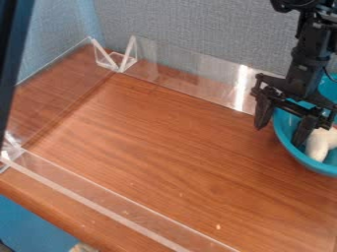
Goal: Remove the mushroom from inside the blue bowl and put it on the table
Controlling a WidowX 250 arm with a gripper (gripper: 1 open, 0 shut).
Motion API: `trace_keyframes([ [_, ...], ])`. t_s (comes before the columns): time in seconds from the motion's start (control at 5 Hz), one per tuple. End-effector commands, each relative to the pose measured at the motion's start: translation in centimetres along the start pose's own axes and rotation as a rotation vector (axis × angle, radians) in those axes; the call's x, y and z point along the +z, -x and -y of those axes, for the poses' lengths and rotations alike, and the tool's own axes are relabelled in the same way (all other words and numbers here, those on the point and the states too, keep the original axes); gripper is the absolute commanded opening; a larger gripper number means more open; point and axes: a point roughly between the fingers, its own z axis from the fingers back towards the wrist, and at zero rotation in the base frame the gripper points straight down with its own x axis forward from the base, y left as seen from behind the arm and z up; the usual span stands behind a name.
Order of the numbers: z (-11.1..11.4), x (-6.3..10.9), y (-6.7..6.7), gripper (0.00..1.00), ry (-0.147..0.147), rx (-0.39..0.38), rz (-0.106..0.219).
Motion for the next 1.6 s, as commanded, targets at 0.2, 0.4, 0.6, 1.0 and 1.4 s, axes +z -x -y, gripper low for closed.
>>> trace_keyframes([
  [0.2,3.8,3.8,0.4,0.0,0.043,-0.113,0.123],
  [0.4,3.8,4.1,0.6,0.0,0.046,-0.122,0.128],
  [0.6,3.8,4.3,0.7,0.0,0.048,-0.13,0.133],
  [1.0,3.4,4.8,1.4,0.0,0.044,-0.13,0.14],
  [1.4,2.6,5.0,1.7,0.0,0.031,-0.121,0.137],
])
